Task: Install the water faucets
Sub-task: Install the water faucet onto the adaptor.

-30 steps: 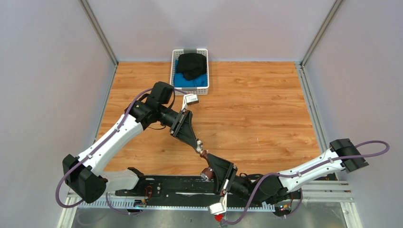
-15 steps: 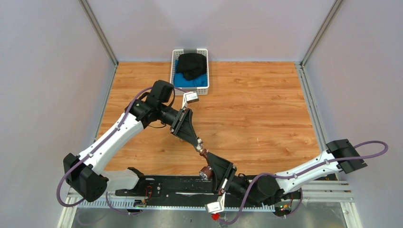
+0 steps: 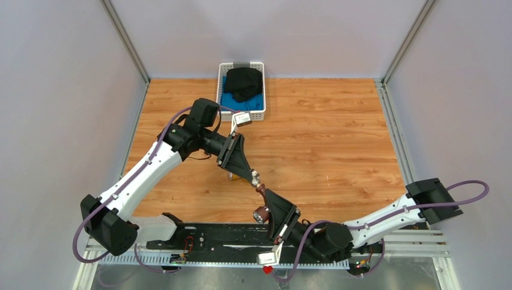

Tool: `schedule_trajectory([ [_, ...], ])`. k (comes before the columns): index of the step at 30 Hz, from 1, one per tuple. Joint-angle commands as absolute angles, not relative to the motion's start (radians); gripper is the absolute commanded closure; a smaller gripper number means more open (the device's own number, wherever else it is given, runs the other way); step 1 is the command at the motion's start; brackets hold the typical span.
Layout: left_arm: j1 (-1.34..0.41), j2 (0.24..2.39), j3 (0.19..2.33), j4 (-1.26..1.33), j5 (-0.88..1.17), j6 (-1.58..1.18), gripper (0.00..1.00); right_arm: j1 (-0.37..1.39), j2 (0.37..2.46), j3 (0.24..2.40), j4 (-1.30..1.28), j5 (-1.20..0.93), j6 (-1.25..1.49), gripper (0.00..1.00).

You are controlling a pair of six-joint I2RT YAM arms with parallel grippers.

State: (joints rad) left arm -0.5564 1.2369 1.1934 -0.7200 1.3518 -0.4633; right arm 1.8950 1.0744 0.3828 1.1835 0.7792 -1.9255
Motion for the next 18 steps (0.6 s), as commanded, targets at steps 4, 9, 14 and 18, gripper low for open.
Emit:
schedule_trajectory([
  [4,-0.551,1.24,1.188,-0.745,1.345,-0.444,1.0,1.871,1.089,0.384,1.391,0.814,-1.998,1.0],
  [9,-0.549,1.246,1.188,-0.745,1.355,-0.442,1.0,1.871,1.069,0.385,1.326,0.792,-1.951,1.0],
  [14,-0.548,1.261,1.188,-0.745,1.363,-0.432,1.0,1.873,1.043,0.392,1.245,0.764,-1.91,1.0],
  [18,-0.549,1.273,1.185,-0.746,1.373,-0.419,1.0,1.873,1.016,0.401,1.154,0.753,-1.872,1.0],
])
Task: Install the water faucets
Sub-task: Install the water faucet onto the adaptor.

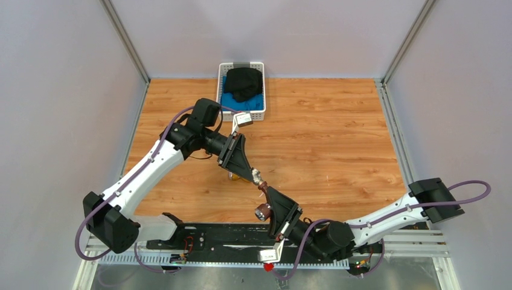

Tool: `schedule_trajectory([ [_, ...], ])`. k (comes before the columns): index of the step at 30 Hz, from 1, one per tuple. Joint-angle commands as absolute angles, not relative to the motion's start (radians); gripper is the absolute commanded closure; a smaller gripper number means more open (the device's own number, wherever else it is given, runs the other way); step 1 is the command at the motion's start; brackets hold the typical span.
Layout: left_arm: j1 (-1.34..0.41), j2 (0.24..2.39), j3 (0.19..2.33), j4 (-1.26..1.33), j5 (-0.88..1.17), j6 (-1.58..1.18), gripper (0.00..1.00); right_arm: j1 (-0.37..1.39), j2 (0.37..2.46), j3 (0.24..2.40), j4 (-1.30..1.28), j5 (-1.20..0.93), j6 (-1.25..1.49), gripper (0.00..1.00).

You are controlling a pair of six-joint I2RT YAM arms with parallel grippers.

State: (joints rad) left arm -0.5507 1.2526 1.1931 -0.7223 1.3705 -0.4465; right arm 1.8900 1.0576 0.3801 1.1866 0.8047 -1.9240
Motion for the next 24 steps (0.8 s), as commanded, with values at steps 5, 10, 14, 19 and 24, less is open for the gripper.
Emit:
schedule_trajectory([
  [5,-0.549,1.279,1.188,-0.746,1.392,-0.405,1.0,1.872,1.002,0.402,1.134,0.75,-1.861,1.0],
  [10,-0.549,1.272,1.19,-0.746,1.394,-0.413,1.0,1.872,0.991,0.396,1.126,0.746,-1.841,1.0],
  [14,-0.549,1.266,1.188,-0.745,1.385,-0.413,1.0,1.871,0.988,0.402,1.122,0.749,-1.813,1.0],
  [19,-0.549,1.253,1.187,-0.745,1.381,-0.413,1.0,1.871,0.966,0.42,1.081,0.76,-1.728,1.0],
  [24,-0.549,1.248,1.183,-0.746,1.384,-0.415,1.0,1.871,0.947,0.438,1.062,0.751,-1.656,1.0],
])
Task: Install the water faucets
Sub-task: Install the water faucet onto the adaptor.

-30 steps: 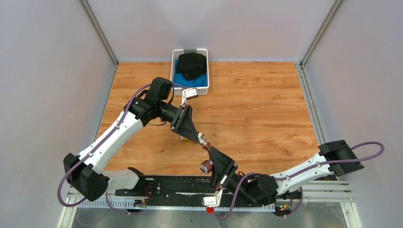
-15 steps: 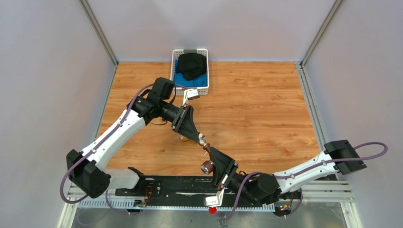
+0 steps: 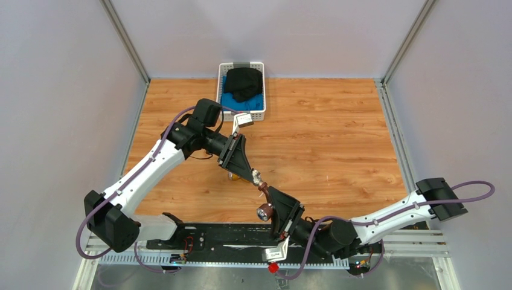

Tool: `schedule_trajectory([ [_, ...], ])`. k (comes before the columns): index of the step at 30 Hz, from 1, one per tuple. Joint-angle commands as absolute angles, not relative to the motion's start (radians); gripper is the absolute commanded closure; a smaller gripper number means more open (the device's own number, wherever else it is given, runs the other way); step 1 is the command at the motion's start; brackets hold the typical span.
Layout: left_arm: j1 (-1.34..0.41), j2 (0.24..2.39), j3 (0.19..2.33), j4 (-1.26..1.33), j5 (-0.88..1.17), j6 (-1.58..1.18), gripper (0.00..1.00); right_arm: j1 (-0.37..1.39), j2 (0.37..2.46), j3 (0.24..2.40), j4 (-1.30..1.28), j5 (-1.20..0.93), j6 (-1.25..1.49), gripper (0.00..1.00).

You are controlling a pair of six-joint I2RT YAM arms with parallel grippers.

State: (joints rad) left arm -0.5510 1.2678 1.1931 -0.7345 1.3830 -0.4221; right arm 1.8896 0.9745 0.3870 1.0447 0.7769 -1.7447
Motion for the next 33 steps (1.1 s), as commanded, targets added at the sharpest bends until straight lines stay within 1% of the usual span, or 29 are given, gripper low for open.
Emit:
schedule_trajectory([
  [1,-0.549,1.246,1.184,-0.746,1.386,-0.414,1.0,1.871,0.943,0.44,1.059,0.749,-1.637,1.0],
  [11,-0.551,1.241,1.175,-0.746,1.39,-0.408,1.0,1.866,0.898,0.462,1.013,0.746,-1.44,1.0],
  [15,-0.551,1.237,1.179,-0.746,1.388,-0.408,1.0,1.857,0.869,0.479,0.951,0.737,-1.323,1.0],
  [22,-0.551,1.234,1.174,-0.747,1.386,-0.406,1.0,1.827,0.865,0.479,0.941,0.73,-1.177,1.0],
  [26,-0.552,1.234,1.169,-0.746,1.384,-0.406,1.0,1.795,0.848,0.493,0.887,0.698,-1.076,1.0],
  [33,-0.552,1.237,1.171,-0.746,1.389,-0.4,1.0,1.765,0.857,0.493,0.916,0.681,-0.983,1.0],
])
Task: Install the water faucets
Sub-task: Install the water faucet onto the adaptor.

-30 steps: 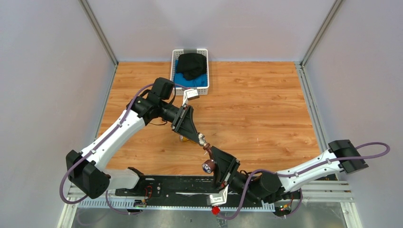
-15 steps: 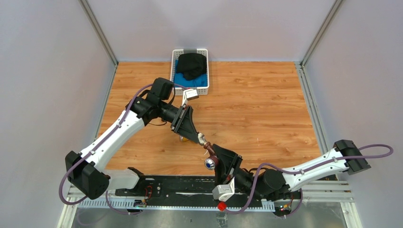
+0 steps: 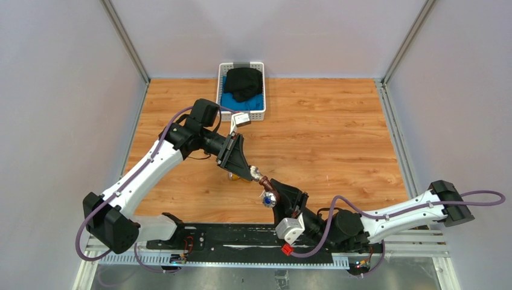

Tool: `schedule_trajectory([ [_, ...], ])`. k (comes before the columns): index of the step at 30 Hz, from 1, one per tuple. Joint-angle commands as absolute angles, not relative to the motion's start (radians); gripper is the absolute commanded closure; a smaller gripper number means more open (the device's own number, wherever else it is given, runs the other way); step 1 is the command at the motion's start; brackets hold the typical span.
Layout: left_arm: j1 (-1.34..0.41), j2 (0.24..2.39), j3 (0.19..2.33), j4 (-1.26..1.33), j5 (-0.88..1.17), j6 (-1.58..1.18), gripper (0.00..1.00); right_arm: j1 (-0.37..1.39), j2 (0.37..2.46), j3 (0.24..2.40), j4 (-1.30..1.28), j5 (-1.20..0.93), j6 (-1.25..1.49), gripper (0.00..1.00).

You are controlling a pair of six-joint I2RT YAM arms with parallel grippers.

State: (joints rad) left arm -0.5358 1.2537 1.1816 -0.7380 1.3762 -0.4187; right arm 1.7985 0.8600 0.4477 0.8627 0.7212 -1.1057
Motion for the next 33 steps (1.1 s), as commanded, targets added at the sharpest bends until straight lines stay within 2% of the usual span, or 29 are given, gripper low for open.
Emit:
schedule_trajectory([
  [1,-0.552,1.238,1.17,-0.746,1.387,-0.399,1.0,1.757,0.855,0.491,0.915,0.674,-0.962,1.0],
  [4,-0.552,1.242,1.16,-0.747,1.39,-0.391,1.0,1.724,0.829,0.488,0.89,0.624,-0.862,1.0],
  [8,-0.551,1.25,1.172,-0.746,1.389,-0.389,1.0,1.68,0.764,0.517,0.713,0.536,-0.721,1.0],
  [17,-0.552,1.266,1.2,-0.746,1.375,-0.4,1.0,1.67,0.677,0.571,0.449,0.445,-0.616,1.0],
  [33,-0.552,1.276,1.213,-0.747,1.363,-0.411,1.0,1.629,0.678,0.553,0.503,0.432,-0.561,1.0],
])
